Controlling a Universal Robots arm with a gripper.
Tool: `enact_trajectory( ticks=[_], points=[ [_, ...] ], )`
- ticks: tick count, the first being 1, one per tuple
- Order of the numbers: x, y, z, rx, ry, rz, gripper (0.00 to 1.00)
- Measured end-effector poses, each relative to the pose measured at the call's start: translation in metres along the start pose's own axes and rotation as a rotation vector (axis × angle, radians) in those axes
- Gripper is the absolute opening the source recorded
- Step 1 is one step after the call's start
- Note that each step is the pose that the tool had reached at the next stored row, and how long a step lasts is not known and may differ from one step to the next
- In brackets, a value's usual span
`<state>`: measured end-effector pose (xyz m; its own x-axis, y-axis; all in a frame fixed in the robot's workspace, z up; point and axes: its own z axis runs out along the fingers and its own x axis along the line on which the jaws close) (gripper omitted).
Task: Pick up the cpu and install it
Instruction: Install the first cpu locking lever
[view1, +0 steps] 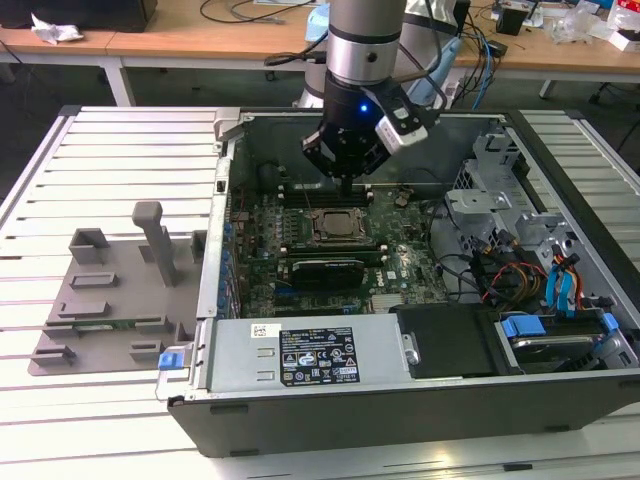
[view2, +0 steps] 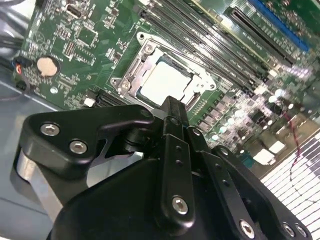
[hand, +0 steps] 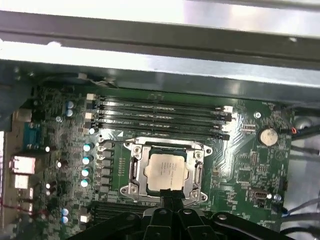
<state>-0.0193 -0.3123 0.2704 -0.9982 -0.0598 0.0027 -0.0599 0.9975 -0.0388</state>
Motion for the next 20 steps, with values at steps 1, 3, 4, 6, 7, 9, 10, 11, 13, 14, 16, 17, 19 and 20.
enact_trajectory(
  ticks=[1, 3, 4, 6, 7, 9, 10, 11, 13, 14, 16, 17, 19, 20],
  points=[
    [0.0000, 0.0000, 0.0000, 0.0000, 0.0008, 0.021, 0.11],
    [0.0000, 0.0000, 0.0000, 0.0001, 0.0018, 0.045, 0.11],
    [0.0000, 0.0000, 0.0000, 0.0001, 0.0018, 0.045, 0.11],
    [0.0001, 0.0000, 0.0001, -0.0270, 0.0009, 0.047, 0.11],
    [0.0001, 0.0000, 0.0001, -0.0295, 0.0007, 0.047, 0.11],
    [0.0001, -0.0001, 0.0000, -0.0313, 0.0007, 0.047, 0.11],
    [0.0001, 0.0000, 0.0001, -0.0319, 0.0006, 0.047, 0.11],
    [0.0003, 0.0000, 0.0000, -0.0319, 0.0007, 0.047, 0.11],
    [0.0036, 0.0001, 0.0001, -0.0321, 0.0006, 0.047, 0.11],
    [0.0053, 0.0002, 0.0001, -0.0321, 0.0006, 0.047, 0.11],
    [0.0125, 0.0007, 0.0001, -0.0320, 0.0006, 0.047, 0.11],
    [0.0151, 0.0008, 0.0001, -0.0320, 0.0006, 0.047, 0.11],
    [0.0208, 0.0012, 0.0001, -0.0320, 0.0006, 0.047, 0.11],
    [0.0240, 0.0014, 0.0001, -0.0320, 0.0006, 0.047, 0.11]
  ],
)
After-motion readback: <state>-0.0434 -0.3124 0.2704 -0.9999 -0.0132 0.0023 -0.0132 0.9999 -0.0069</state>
